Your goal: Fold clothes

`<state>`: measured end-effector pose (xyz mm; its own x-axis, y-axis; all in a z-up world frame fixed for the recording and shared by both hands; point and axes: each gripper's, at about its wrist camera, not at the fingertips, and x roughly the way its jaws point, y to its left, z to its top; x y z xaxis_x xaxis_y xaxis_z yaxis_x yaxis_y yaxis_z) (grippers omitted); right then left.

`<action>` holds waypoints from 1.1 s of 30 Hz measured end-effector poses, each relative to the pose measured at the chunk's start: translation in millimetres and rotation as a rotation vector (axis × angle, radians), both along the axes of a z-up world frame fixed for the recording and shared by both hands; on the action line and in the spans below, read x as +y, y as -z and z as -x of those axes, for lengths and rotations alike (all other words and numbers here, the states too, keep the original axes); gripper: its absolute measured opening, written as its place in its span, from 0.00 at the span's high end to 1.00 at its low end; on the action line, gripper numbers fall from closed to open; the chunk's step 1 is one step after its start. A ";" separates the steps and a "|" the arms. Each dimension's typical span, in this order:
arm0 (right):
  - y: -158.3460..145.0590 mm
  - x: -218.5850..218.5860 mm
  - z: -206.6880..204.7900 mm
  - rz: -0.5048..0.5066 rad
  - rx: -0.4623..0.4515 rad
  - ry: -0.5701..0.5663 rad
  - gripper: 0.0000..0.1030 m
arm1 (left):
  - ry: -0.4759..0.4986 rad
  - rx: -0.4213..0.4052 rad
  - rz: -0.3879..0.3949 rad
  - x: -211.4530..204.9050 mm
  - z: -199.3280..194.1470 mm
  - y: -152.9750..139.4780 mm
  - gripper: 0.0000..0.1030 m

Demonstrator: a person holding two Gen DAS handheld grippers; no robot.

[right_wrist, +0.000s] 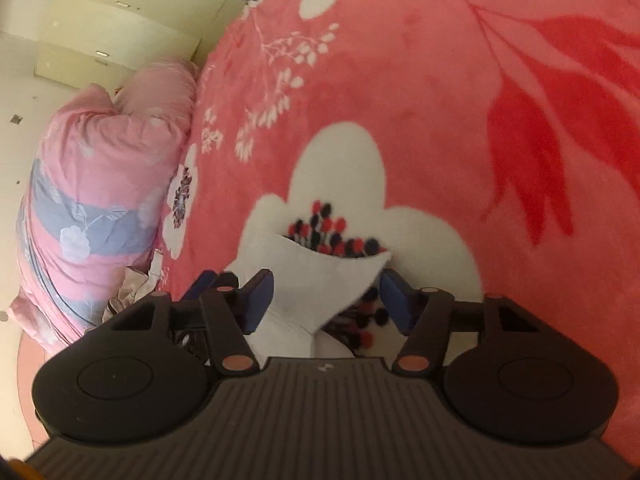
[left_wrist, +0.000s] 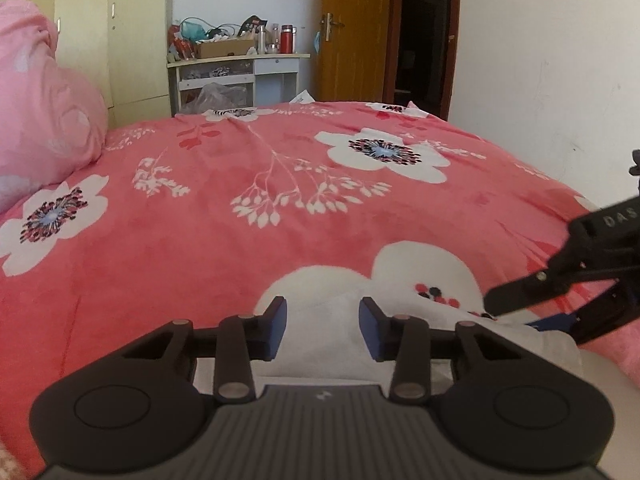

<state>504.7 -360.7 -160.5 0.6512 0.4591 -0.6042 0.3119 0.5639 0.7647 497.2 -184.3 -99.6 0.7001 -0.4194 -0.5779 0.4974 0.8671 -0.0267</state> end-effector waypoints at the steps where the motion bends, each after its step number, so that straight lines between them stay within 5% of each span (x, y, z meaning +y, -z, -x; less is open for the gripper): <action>1: 0.5 0.1 0.5 -0.006 -0.001 -0.003 0.48 | -0.003 0.007 0.005 -0.5 -2.2 2.1 0.60; 5: 4.5 4.7 -2.6 -0.022 -0.043 -0.003 0.96 | -0.004 0.048 0.006 -3.1 -6.1 12.9 0.60; 10: -25.7 9.4 10.3 -0.019 -0.285 0.026 1.00 | 0.006 0.051 -0.022 -6.2 -6.1 22.5 0.60; 18: -57.9 36.8 6.1 -0.012 -0.390 -0.093 1.00 | 0.001 0.042 -0.027 -7.8 -4.1 23.4 0.59; 29: -65.5 84.0 -14.3 -0.032 -0.421 -0.183 1.00 | -0.196 0.198 0.373 141.7 6.3 -45.8 0.52; 33: -43.8 123.3 -41.8 0.065 -0.354 -0.248 1.00 | -0.198 0.205 0.482 183.3 32.8 -64.5 0.50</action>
